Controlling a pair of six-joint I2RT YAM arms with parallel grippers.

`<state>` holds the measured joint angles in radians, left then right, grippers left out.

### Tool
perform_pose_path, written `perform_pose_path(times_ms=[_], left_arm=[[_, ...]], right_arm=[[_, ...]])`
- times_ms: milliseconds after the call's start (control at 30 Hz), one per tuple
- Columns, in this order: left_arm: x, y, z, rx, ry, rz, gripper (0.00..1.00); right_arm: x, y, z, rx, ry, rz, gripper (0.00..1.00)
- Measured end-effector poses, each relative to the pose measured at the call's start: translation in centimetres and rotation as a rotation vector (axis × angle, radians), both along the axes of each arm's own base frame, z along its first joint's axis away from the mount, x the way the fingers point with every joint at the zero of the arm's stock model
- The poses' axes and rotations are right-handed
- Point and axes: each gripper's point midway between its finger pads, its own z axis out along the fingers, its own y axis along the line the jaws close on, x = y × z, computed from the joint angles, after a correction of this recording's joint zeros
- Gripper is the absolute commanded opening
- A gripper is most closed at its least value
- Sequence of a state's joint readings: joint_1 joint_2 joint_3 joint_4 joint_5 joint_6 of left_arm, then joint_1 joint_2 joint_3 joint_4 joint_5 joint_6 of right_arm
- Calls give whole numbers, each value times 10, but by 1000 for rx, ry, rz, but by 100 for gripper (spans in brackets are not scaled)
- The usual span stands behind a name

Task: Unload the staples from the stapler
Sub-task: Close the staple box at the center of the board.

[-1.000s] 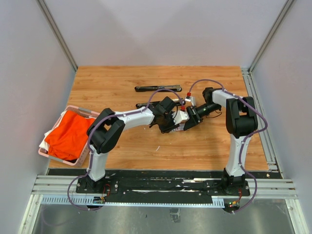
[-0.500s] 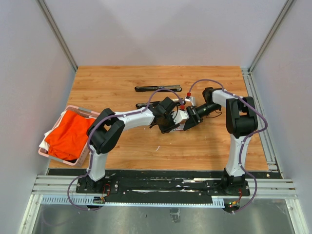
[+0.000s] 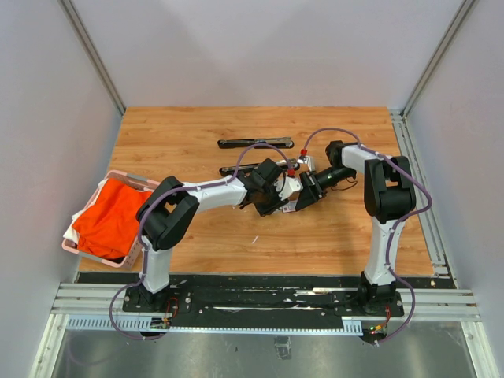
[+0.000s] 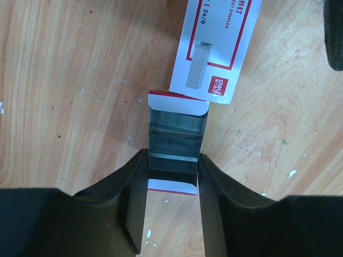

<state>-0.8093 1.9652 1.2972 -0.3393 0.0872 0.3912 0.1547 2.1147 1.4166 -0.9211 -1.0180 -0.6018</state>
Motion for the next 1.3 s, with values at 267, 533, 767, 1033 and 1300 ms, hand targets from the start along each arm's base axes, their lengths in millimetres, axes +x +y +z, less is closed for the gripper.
perform_pose_path(times_ms=[267,533,767,1033,1300], left_arm=[[-3,-2,0,-16,2,-22,33],[-19,-1,-1,-42,30,-96,34],[-17,1,-1,-36,29,-62,34],[-14,1,-1,-24,24,-14,33],[-8,-1,-1,-19,16,5,33]], right_arm=[[1,1,0,-8,7,-11,81],[4,1,0,-34,31,-49,81],[4,1,0,-35,30,-59,81],[4,1,0,-34,28,-57,81],[4,1,0,-33,24,-54,81]])
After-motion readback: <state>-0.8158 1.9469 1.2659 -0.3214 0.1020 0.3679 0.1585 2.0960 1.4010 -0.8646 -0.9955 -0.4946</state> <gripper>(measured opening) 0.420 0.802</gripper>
